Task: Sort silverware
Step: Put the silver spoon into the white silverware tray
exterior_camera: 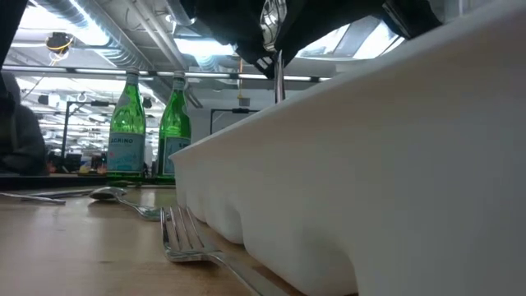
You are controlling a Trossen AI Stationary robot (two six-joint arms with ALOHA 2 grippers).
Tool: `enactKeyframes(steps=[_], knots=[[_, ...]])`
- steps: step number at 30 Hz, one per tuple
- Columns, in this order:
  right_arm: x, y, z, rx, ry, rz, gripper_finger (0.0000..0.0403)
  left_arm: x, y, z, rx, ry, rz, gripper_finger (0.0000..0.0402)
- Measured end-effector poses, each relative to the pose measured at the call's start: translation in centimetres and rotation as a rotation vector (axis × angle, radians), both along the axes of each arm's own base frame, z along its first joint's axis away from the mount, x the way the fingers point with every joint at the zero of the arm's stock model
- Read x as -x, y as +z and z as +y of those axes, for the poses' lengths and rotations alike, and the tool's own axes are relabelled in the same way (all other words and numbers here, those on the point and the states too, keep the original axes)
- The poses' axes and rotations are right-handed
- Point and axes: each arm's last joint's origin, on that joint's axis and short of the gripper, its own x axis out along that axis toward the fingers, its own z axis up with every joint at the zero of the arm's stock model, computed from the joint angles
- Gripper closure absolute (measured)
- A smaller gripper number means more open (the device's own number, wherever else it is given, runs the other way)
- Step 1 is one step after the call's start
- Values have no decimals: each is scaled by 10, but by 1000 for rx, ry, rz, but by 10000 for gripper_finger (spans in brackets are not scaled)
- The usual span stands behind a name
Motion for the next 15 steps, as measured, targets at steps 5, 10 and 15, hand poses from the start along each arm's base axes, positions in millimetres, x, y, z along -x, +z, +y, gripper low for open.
enactKeyframes(steps=[5, 10, 15], knots=[[0, 0, 0, 0, 0, -1, 392, 0, 1, -6, 2, -12, -9, 341], [0, 0, 0, -1, 1, -1, 390, 0, 1, -11, 8, -14, 1, 355], [0, 0, 0, -1, 1, -5, 392, 0, 1, -12, 8, -15, -1, 356]])
